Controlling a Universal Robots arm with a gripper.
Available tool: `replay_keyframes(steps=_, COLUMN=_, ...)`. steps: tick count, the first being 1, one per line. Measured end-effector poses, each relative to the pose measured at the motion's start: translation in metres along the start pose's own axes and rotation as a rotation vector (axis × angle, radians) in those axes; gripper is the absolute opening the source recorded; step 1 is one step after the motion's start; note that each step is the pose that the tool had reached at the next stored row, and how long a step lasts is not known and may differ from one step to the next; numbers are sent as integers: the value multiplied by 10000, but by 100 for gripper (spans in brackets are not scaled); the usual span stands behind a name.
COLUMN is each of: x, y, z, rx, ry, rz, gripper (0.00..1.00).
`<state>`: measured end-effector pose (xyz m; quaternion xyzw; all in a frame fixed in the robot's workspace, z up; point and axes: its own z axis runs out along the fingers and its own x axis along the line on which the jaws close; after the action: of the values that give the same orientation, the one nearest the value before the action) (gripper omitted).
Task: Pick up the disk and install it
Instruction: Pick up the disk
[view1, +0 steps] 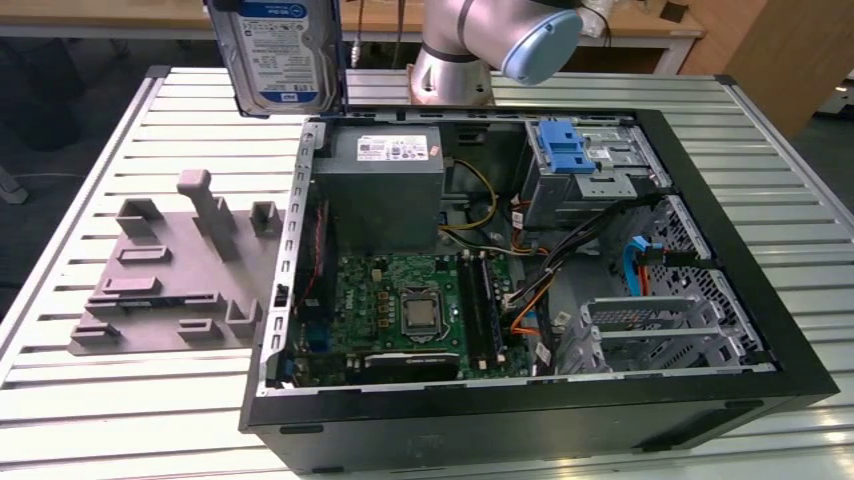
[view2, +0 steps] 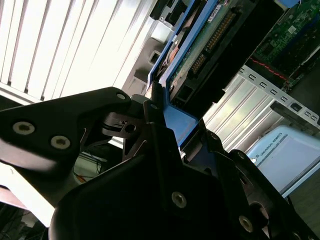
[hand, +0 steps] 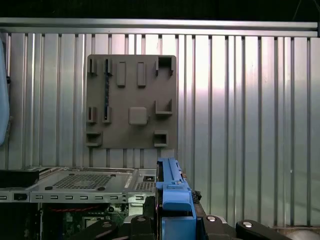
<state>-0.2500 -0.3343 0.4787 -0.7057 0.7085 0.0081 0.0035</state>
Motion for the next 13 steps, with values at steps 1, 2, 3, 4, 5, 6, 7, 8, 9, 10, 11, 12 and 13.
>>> replay_keyframes(steps=1, x=0, y=-6, z=0, rx=0, ry=0, rz=0, gripper=36)
replay_keyframes(steps=2, x=0, y=-12, z=0, rx=0, ry=0, rz=1, gripper=36)
replay_keyframes(steps=3, x=0, y=-18, z=0, rx=0, ry=0, rz=0, gripper=36)
replay_keyframes(steps=4, x=0, y=-24, z=0, rx=0, ry=-1, rz=1, gripper=36)
replay_keyframes(steps=5, x=0, y=-30, z=0, rx=0, ry=0, rz=0, gripper=36)
replay_keyframes(steps=6, x=0, y=-37, z=0, rx=0, ry=0, rz=0, gripper=36)
replay_keyframes(steps=7, x=0, y=-43, z=0, rx=0, ry=0, rz=0, gripper=36)
replay_keyframes(steps=8, x=0, y=-49, z=-1, rx=0, ry=0, rz=0, gripper=36)
replay_keyframes(steps=9, x=0, y=-56, z=0, rx=0, ry=0, rz=1, gripper=36)
replay_keyframes(steps=10, x=0, y=-62, z=0, rx=0, ry=0, rz=0, gripper=36)
replay_keyframes(steps=11, x=0, y=-68, z=0, rx=0, ry=0, rz=0, gripper=36)
replay_keyframes(steps=12, x=0, y=-74, z=-1, rx=0, ry=0, rz=1, gripper=36)
replay_keyframes(steps=13, x=0, y=-80, z=0, rx=0, ry=0, rz=1, gripper=36)
